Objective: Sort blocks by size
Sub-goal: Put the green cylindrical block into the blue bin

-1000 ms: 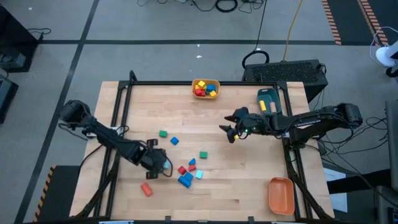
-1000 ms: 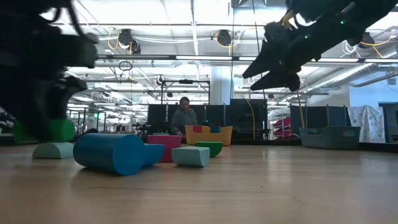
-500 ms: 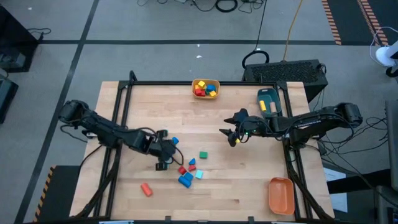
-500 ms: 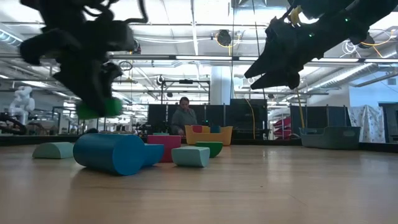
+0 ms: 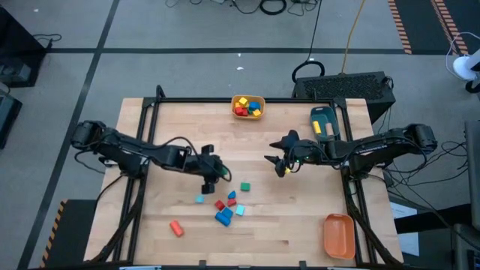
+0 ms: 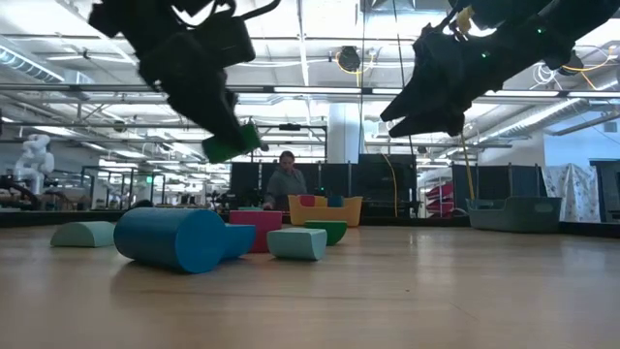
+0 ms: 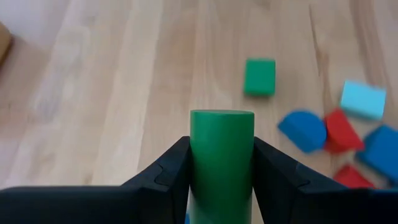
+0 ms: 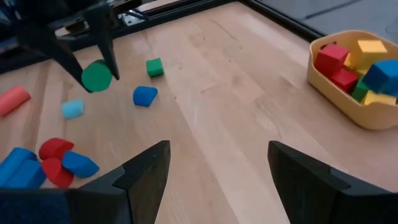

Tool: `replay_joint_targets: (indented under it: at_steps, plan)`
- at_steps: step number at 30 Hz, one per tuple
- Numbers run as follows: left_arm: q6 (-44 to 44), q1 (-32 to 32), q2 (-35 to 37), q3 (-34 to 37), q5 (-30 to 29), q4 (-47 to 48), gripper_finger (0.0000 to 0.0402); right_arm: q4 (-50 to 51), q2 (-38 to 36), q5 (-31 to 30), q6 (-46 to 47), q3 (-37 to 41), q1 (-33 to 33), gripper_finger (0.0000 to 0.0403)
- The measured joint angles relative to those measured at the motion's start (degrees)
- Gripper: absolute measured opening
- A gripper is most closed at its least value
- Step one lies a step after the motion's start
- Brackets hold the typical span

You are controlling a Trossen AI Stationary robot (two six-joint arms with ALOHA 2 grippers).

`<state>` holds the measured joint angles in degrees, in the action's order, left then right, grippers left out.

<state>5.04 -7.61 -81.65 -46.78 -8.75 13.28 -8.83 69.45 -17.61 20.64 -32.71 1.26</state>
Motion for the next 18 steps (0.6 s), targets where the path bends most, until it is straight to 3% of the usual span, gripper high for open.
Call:
replay_joint_targets:
  at_steps: [8, 18]
  plan:
    - [-3.6, 3.0, -0.2, 0.0, 1.2, -6.6, 0.0136, -2.2, 0.0, 0.0, -1.4, 0.0, 0.0, 0.0256]
    - [-9.0, 4.8, -2.7, -0.1, 1.3, -19.7, 0.0136, -15.4, 0.3, 3.0, -8.1, 0.0, 0.0, 0.0256]
